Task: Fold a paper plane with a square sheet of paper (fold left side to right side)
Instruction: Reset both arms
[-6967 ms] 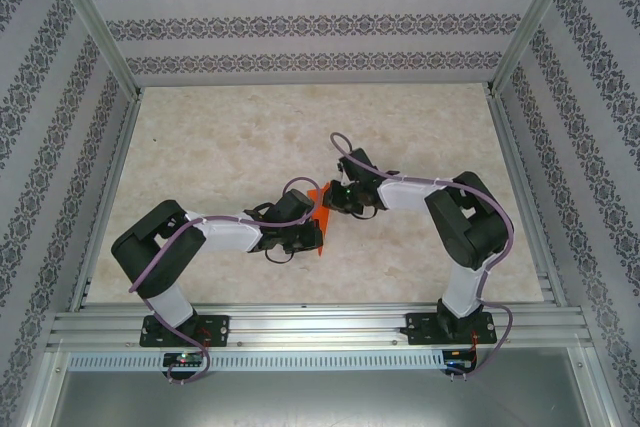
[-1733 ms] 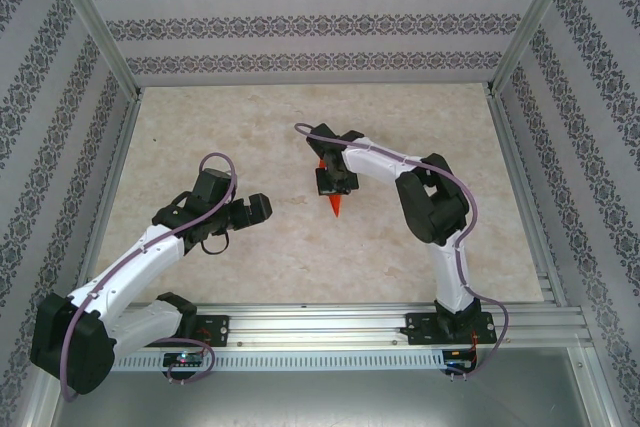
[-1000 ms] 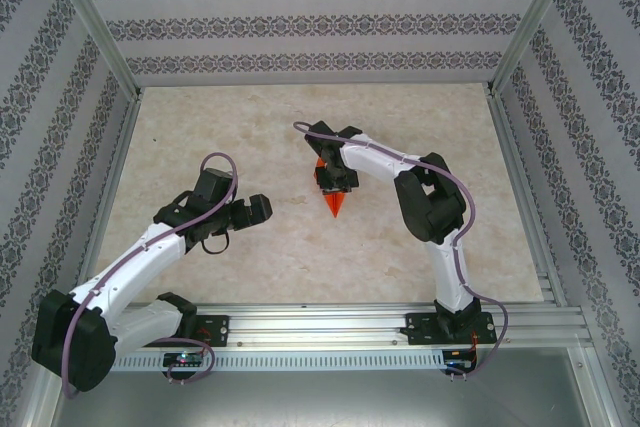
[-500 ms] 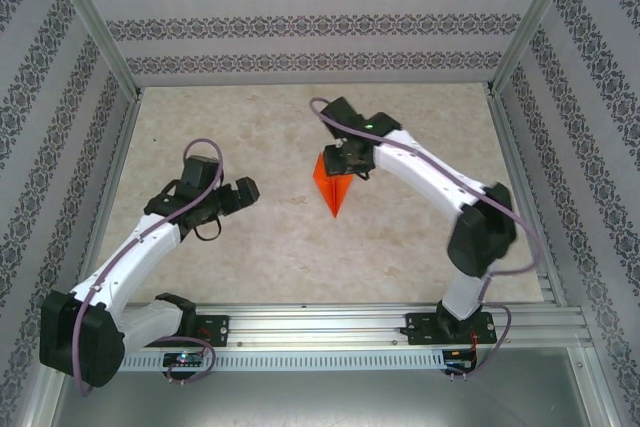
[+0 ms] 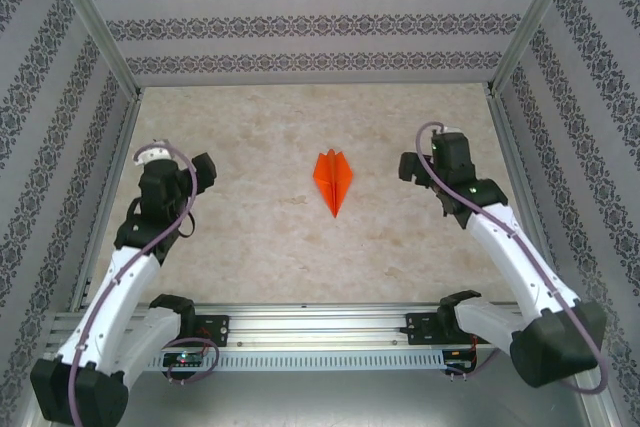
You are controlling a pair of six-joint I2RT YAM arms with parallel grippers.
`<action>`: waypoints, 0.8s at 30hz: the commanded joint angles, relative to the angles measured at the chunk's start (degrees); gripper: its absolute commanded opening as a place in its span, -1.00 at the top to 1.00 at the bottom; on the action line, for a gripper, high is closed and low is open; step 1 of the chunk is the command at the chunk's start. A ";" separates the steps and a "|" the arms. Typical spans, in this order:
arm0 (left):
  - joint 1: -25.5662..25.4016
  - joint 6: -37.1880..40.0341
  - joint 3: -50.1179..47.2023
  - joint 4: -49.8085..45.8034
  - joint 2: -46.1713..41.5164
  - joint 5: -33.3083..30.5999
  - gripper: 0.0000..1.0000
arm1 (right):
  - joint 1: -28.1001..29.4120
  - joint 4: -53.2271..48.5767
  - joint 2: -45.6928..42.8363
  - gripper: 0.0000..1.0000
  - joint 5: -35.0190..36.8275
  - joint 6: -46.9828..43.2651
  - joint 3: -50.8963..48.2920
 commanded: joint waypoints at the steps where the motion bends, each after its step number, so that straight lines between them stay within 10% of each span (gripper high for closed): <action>1: 0.65 9.63 -7.06 15.16 -3.56 -6.54 -1.00 | -4.48 13.43 -3.45 -0.96 3.61 -2.66 -6.91; 9: 1.21 21.02 -13.77 24.74 0.72 -9.26 -1.00 | -12.25 46.01 -3.64 -0.96 6.80 -6.25 -27.97; 24: 8.20 25.56 -20.91 59.43 27.19 5.25 -1.00 | -12.61 79.51 23.90 -0.96 -9.81 -17.70 -28.14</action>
